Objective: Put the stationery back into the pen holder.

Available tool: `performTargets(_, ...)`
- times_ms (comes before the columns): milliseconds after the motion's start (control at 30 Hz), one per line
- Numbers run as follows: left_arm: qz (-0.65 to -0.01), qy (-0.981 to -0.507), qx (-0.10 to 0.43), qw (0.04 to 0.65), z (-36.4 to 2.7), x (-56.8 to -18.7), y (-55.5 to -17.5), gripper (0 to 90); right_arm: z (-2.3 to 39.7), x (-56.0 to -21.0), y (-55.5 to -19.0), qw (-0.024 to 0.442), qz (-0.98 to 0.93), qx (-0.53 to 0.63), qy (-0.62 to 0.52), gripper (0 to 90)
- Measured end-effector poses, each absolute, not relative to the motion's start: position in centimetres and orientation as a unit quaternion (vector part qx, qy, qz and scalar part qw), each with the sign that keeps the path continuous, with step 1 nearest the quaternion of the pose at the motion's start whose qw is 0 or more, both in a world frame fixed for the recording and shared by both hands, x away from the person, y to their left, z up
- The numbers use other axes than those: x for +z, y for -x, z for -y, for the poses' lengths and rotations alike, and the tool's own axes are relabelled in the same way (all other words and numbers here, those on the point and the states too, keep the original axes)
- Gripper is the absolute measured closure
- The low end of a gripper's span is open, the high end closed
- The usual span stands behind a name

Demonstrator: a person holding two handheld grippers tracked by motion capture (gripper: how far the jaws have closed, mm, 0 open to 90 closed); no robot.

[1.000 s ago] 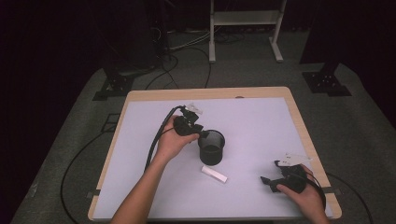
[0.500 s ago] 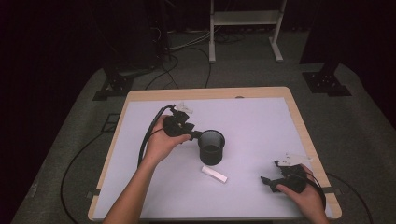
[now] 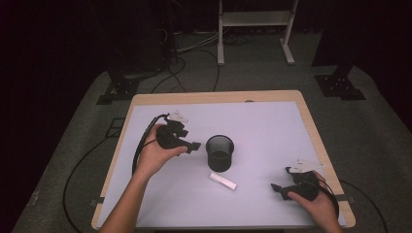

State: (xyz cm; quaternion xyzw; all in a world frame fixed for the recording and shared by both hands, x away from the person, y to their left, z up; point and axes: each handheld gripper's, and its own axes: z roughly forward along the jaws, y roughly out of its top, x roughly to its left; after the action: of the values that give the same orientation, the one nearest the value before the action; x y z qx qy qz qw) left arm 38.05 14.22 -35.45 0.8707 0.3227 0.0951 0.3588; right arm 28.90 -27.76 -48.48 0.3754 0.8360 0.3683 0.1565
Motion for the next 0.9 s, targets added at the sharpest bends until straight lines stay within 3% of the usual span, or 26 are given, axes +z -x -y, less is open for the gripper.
performTargets(900,-0.335,-0.863,0.126,0.357,-18.4,-39.1,-34.0,10.3,27.2,-47.8,-29.6,0.14,-0.852,0.332,-0.381,11.3)
